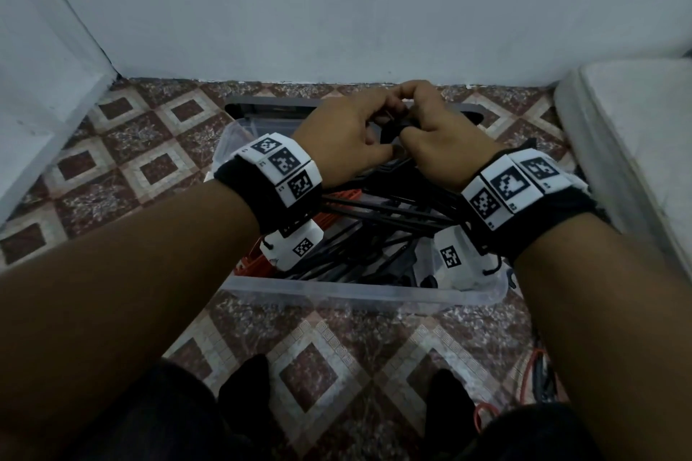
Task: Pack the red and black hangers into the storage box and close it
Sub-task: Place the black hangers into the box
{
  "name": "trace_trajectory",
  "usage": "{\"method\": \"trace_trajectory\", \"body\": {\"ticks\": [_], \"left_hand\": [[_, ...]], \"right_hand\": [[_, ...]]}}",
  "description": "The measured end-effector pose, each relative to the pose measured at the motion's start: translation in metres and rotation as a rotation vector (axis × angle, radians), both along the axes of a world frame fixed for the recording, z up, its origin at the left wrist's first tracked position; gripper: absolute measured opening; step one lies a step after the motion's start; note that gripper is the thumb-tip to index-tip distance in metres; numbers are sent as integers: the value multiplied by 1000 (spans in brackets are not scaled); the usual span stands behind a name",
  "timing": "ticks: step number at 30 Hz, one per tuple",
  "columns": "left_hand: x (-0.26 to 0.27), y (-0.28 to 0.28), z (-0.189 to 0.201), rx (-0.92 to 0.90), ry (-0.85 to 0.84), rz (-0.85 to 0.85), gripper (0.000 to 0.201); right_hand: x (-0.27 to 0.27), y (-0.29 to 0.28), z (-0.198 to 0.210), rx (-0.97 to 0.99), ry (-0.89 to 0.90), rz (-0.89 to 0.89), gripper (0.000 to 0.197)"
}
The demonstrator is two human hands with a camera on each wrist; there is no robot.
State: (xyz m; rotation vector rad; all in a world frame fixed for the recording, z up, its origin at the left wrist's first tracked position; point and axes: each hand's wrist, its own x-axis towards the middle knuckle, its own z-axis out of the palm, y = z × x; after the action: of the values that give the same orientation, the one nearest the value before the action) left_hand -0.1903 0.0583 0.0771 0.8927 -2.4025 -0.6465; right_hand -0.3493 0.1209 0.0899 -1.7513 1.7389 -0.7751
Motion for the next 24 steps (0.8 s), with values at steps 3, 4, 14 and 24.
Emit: {"method": "trace_trajectory", "body": {"ticks": [3, 4, 14, 24], "left_hand": [[-4, -3, -3, -72, -8, 34, 33], [-5, -4, -3, -77, -11, 45, 31], [-11, 1, -9, -20, 30, 41, 26], [12, -23, -31, 115, -308, 85, 11]], "right_hand": [[2, -2, -2, -10, 32, -17, 39], [3, -2, -2, -15, 26, -22, 39], [-5, -3, -1, 65, -27, -99, 40], [-28, -3, 0, -59, -113, -243, 32]]}}
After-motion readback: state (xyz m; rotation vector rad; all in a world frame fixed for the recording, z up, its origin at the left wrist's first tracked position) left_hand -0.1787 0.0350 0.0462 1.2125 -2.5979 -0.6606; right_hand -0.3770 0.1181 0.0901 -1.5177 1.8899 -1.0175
